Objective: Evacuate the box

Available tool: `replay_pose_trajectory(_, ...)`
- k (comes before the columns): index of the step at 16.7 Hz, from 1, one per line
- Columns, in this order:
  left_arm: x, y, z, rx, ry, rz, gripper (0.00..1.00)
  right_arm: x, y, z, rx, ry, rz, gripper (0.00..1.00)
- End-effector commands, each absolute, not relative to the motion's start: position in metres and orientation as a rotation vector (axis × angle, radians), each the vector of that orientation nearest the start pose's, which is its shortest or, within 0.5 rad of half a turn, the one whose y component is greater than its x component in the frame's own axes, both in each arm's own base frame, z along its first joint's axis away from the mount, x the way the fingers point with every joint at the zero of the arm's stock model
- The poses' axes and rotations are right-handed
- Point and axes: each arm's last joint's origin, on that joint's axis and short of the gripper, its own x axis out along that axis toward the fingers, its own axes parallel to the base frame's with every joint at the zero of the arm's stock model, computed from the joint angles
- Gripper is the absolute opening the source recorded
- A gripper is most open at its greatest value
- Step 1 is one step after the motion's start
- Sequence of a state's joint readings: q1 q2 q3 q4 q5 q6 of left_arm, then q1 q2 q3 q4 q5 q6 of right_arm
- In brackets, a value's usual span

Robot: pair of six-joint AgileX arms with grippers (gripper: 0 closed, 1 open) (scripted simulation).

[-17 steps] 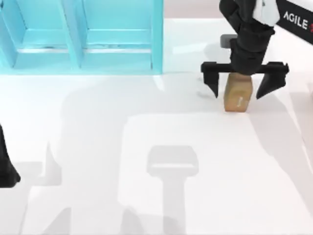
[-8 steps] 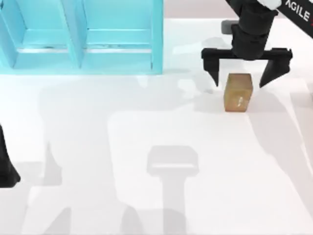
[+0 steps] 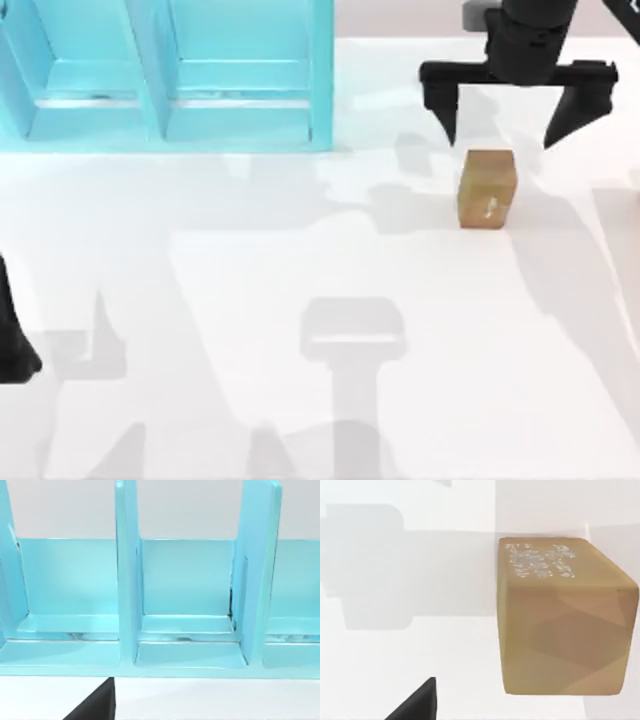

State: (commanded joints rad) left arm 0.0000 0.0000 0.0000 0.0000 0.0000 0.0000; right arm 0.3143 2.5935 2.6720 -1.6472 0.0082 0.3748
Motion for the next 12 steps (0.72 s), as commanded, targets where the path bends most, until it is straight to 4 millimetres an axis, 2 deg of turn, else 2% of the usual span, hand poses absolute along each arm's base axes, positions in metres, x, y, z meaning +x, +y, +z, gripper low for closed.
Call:
replay_pose_trajectory(3,0.106,-0.001,0.16,0.0,0.0,0.0,1.0,0.464,0.158,0.22,0.037,1.564,-0.034,1.0)
replay_pose_trajectory(4,0.106,-0.001,0.16,0.0,0.0,0.0,1.0,0.465,0.153,0.221,0.038,1.564,-0.034,1.0)
replay_pose_trajectory(6,0.106,-0.001,0.16,0.0,0.0,0.0,1.0,0.469,0.126,0.226,0.039,1.565,-0.034,1.0)
replay_pose_trajectory(7,0.106,-0.001,0.16,0.0,0.0,0.0,1.0,0.47,0.105,0.229,0.04,1.566,-0.035,1.0)
replay_pose_trajectory(9,0.106,-0.001,0.16,0.0,0.0,0.0,1.0,0.469,0.052,0.236,0.036,1.568,-0.032,1.0)
replay_pose_trajectory(12,0.106,-0.001,0.16,0.0,0.0,0.0,1.0,0.449,-0.044,0.244,0.022,1.581,-0.018,1.0)
